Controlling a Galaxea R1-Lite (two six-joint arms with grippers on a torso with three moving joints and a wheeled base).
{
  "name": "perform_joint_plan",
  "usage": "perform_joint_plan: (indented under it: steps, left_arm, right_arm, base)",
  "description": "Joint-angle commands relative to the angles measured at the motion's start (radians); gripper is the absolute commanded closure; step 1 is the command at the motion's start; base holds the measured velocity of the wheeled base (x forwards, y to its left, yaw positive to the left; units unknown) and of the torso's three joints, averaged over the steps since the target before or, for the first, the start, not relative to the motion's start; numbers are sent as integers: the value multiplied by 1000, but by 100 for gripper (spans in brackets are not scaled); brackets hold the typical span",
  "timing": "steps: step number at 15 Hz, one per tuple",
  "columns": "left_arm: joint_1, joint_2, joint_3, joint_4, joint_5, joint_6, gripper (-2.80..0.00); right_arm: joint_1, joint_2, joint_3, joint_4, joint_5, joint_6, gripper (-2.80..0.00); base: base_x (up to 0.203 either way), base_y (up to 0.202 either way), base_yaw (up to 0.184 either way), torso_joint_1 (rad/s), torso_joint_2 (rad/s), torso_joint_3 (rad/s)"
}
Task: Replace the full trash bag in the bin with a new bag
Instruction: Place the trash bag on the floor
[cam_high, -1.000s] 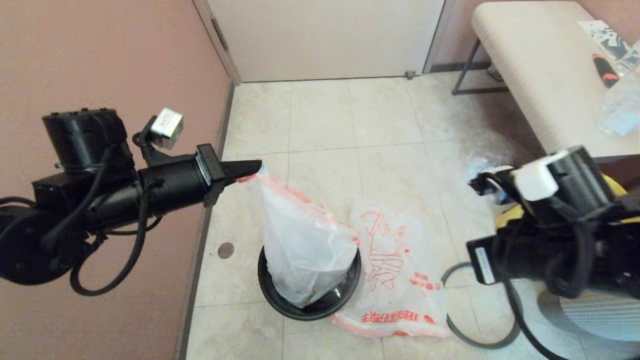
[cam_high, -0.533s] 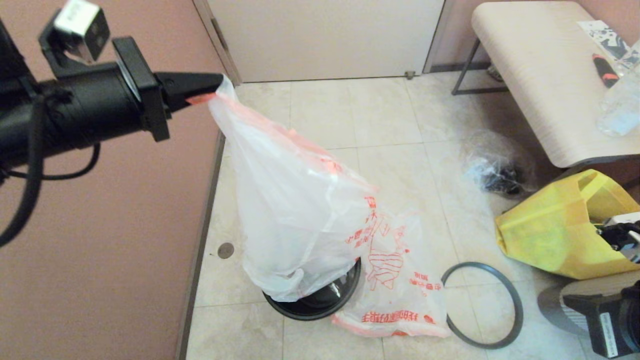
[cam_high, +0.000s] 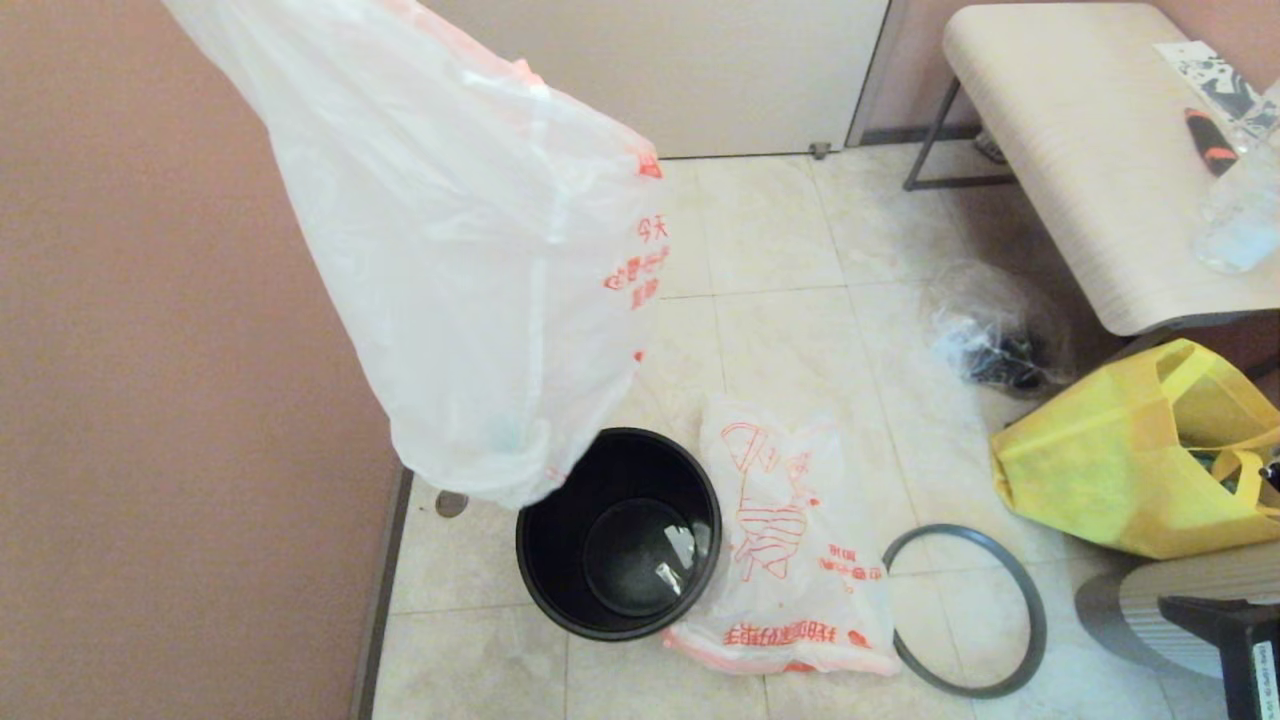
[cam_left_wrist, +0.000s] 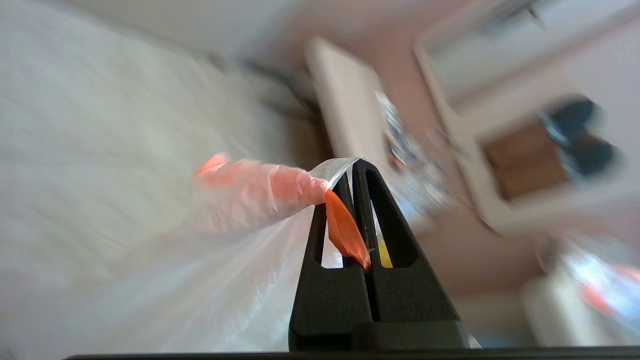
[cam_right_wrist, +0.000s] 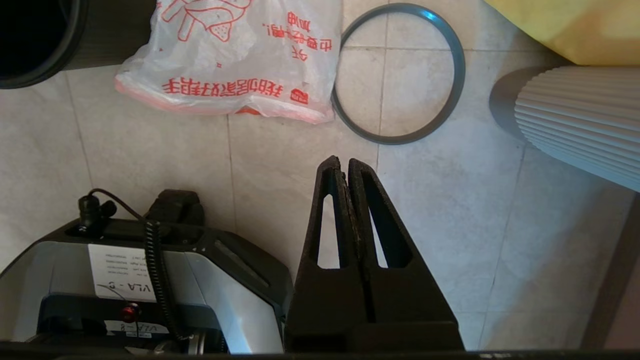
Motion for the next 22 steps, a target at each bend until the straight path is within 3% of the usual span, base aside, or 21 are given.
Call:
perform_joint_plan:
  steps: [1, 4, 6, 9, 11, 15, 16, 19, 22]
  left_arm:
    - [3, 35, -68, 82, 139, 138, 0]
    - [-48, 91, 34, 91, 266, 225, 0]
    - [-60, 187, 82, 34, 345, 251, 0]
    - [-95, 327, 204, -102, 424, 260, 0]
    - [-124, 429, 225, -121, 480, 243, 0]
    - [-158, 710, 259, -162, 671, 217, 0]
    - [-162, 748, 273, -185, 707, 218, -280]
    - [-173, 688, 297, -152, 735, 244, -280]
    - [-201, 526, 323, 33, 736, 256, -280]
  right_arm:
    - [2, -13, 2, 2, -2, 0, 0]
    - [5, -5, 2, 0, 0, 0, 0]
    - [11, 11, 2, -1, 15, 0, 0]
    - [11, 50, 5, -40, 23, 0, 0]
    - [11, 88, 12, -106, 26, 0, 0]
    - [25, 107, 19, -153, 43, 0, 0]
    - [25, 103, 19, -153, 41, 0, 0]
    - [25, 58, 22, -141, 37, -3, 0]
    - [23, 13, 40, -60, 27, -1, 0]
  base:
    - [0, 0, 0, 0, 0, 0]
    - [0, 0, 0, 0, 0, 0]
    - [0, 0, 0, 0, 0, 0]
    - [0, 0, 0, 0, 0, 0]
    - [0, 0, 0, 0, 0, 0]
    - [0, 0, 0, 0, 0, 0]
    - [0, 0, 0, 0, 0, 0]
    - [0, 0, 0, 0, 0, 0]
    - [0, 0, 0, 0, 0, 0]
